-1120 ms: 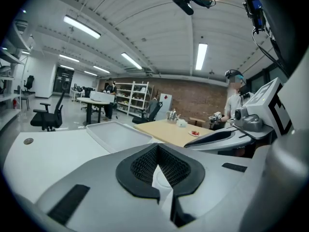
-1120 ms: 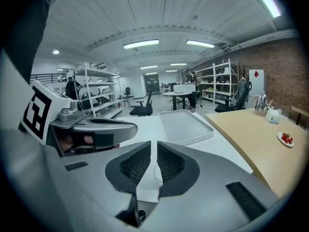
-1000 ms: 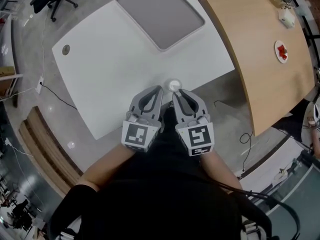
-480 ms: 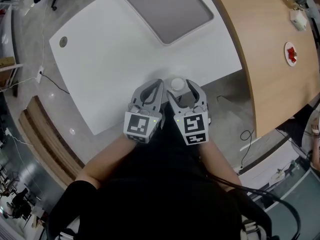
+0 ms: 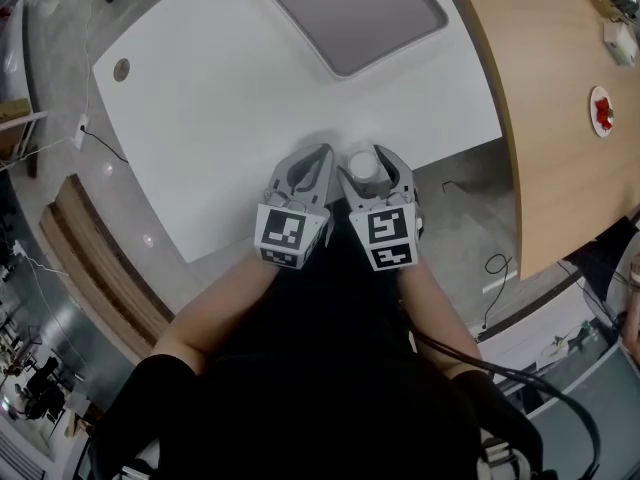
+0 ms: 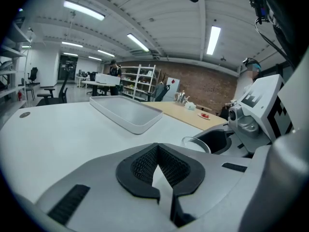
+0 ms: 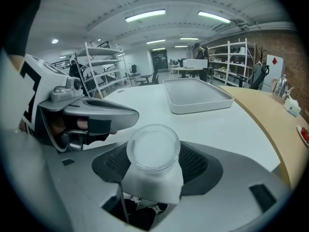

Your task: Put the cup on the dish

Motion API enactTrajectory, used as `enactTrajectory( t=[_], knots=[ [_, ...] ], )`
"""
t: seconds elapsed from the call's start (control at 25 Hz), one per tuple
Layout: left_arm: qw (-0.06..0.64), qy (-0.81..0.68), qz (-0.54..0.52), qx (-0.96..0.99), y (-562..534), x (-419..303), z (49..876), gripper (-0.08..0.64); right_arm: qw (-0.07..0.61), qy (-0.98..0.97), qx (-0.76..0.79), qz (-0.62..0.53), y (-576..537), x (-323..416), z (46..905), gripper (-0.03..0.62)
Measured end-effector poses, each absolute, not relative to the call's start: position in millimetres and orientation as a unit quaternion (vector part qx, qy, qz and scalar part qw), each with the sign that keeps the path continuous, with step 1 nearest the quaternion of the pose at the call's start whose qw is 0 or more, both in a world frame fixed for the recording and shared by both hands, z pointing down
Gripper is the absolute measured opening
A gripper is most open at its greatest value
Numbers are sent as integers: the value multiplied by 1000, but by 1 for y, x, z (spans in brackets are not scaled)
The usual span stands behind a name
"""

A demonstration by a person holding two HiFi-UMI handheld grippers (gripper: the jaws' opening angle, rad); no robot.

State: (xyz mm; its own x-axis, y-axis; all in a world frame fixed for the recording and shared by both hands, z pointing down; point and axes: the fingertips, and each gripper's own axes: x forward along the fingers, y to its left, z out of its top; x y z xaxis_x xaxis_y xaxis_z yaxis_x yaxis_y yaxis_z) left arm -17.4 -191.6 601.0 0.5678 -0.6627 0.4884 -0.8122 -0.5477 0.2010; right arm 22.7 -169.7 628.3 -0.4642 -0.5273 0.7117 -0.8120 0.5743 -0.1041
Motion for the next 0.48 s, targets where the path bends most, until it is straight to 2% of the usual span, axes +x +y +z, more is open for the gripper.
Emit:
enactTrajectory(
  t=[0.48],
  knots=[
    [204,-437,175,858,-188,-23,598,0,297,-835,427,178,-177,20,628,245]
  ],
)
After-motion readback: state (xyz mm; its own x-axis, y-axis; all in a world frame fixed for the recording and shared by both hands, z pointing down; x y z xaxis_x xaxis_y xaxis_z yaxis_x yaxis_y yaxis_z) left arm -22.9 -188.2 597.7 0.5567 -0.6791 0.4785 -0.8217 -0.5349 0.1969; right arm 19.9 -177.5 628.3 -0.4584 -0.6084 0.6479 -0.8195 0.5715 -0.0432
